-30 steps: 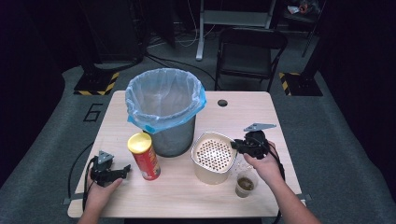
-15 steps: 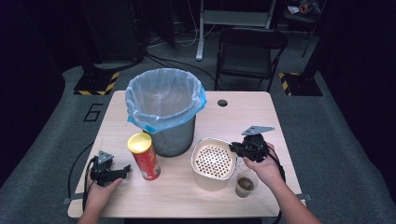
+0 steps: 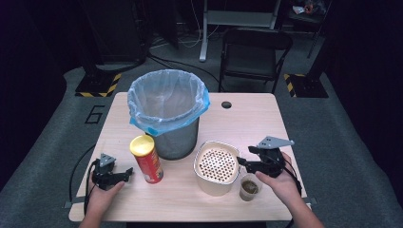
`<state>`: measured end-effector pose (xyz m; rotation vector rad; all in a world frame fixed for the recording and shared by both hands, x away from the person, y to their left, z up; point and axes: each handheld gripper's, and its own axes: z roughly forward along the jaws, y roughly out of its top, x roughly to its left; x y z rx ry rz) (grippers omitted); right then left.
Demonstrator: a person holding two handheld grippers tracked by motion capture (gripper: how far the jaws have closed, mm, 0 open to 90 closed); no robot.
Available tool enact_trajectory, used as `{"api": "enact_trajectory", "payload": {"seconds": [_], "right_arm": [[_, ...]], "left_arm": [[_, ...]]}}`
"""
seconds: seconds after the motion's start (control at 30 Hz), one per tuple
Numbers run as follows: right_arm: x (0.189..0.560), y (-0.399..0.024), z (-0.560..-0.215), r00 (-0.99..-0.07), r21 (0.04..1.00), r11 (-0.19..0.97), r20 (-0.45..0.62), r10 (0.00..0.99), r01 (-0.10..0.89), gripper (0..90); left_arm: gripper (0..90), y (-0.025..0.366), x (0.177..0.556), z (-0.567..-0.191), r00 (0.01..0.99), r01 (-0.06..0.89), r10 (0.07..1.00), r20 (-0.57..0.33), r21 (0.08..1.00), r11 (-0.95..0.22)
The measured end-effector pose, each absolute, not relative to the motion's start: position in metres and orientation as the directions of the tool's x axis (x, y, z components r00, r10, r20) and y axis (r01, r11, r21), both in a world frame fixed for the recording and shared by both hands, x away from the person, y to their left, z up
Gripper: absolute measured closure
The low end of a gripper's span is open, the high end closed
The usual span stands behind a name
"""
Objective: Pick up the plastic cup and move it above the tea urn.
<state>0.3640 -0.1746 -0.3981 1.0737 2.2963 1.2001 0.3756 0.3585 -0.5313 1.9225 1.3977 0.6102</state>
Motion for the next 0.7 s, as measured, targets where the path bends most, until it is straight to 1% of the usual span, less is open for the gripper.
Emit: {"api": "enact_trajectory", "payload": {"seconds": [0.1, 0.17, 0.2, 0.23, 0.27, 0.3, 0.47, 0.57, 0.6, 0.7], "right_arm": [[0.346, -0.183, -0.408, -0.651, 0.809, 0.346, 0.059, 0.757, 0.476, 29.0], [0.341, -0.184, -0.411, -0.65, 0.811, 0.341, 0.063, 0.757, 0.476, 27.7], [0.333, -0.184, -0.417, -0.646, 0.809, 0.344, 0.057, 0.761, 0.476, 23.4], [0.333, -0.184, -0.417, -0.646, 0.809, 0.344, 0.057, 0.761, 0.476, 23.4], [0.327, -0.182, -0.422, -0.641, 0.803, 0.354, 0.045, 0.766, 0.48, 19.5], [0.325, -0.182, -0.425, -0.634, 0.799, 0.355, 0.042, 0.772, 0.486, 18.0], [0.316, -0.179, -0.436, -0.617, 0.79, 0.35, 0.045, 0.786, 0.503, 16.2], [0.311, -0.176, -0.443, -0.609, 0.782, 0.365, 0.023, 0.793, 0.505, 15.4], [0.309, -0.174, -0.447, -0.598, 0.78, 0.374, 0.0, 0.801, 0.501, 15.4], [0.307, -0.174, -0.454, -0.587, 0.773, 0.371, 0.003, 0.809, 0.515, 15.3]], "left_arm": [[14.2, 0.358, 0.376, -0.531, 0.315, 0.633, 0.949, -0.015, 0.748, -0.198], [14.2, 0.358, 0.376, -0.531, 0.315, 0.633, 0.949, -0.016, 0.748, -0.198], [14.2, 0.358, 0.376, -0.531, 0.315, 0.633, 0.949, -0.015, 0.748, -0.198], [14.2, 0.358, 0.376, -0.531, 0.315, 0.633, 0.949, -0.016, 0.748, -0.198], [14.2, 0.358, 0.376, -0.531, 0.315, 0.633, 0.949, -0.015, 0.748, -0.198], [14.2, 0.358, 0.376, -0.531, 0.315, 0.633, 0.949, -0.015, 0.748, -0.198], [14.2, 0.358, 0.376, -0.531, 0.316, 0.633, 0.949, -0.015, 0.748, -0.199], [14.2, 0.358, 0.376, -0.531, 0.315, 0.632, 0.949, -0.014, 0.749, -0.199], [14.2, 0.358, 0.376, -0.531, 0.316, 0.633, 0.949, -0.015, 0.748, -0.199], [14.2, 0.359, 0.376, -0.531, 0.316, 0.632, 0.949, -0.014, 0.749, -0.199]]}}
